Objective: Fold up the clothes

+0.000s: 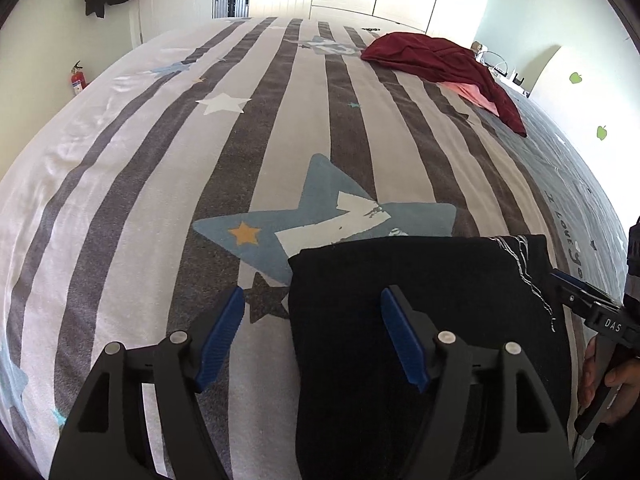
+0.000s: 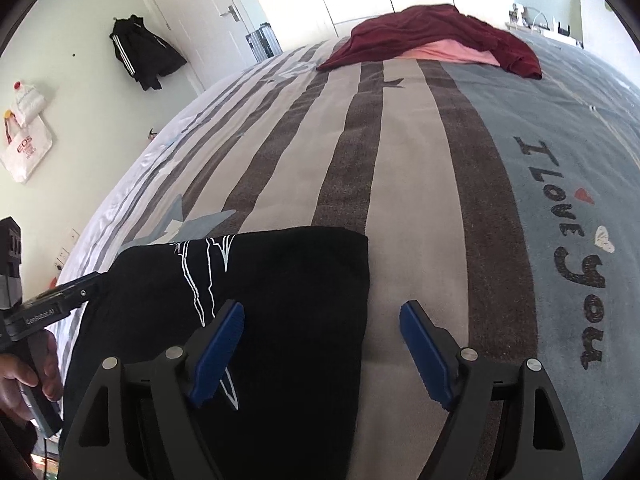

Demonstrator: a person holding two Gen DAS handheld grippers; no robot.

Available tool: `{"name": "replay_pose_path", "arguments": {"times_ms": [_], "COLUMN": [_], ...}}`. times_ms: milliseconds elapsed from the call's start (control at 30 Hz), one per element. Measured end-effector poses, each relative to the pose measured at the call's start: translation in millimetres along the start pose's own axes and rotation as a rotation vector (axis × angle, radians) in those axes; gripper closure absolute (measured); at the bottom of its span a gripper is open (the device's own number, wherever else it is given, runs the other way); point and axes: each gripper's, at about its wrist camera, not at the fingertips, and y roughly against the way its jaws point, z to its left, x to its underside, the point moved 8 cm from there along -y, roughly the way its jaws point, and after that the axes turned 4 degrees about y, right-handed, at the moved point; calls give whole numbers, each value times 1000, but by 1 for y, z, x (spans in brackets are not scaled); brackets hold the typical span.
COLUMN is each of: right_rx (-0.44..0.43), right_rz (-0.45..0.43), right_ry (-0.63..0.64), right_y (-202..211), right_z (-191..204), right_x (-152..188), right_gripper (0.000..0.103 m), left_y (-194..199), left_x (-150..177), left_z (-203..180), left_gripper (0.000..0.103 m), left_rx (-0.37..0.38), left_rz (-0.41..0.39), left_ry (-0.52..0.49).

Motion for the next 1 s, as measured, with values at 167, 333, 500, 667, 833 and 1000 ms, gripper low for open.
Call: {"name": "replay_pose_path", "arguments": {"times_ms": [167,333,500,667,833,1000], "right_rx": [-18,-59,-74,-78,-66,-33], "right_rz": [1,-4,10,-28,-79,-138], "right_ry": [0,34,51,82,97,112], "right_y": [-8,-10,-14,-8,0,-3], "right_z": [2,12,15,20,27,31], "right_x": [-4,-3,-1,-8,-31,-81], "right_gripper": [21,37,68,88,89,90], "left_y": [-14,-16,-13,-5,-5,-7], "left_x": [0,6,5,-5,-33,-81], "left_z": [-9,-31,-35,-34,-30,-29], "left_gripper": [45,76,89,91,92,92], "left_rx": [55,41,49,34,21,2], "left_rz": [31,32,8,-60,-104,-161], "left_ry": [-23,-147,-171,-159,-136,-91]}}
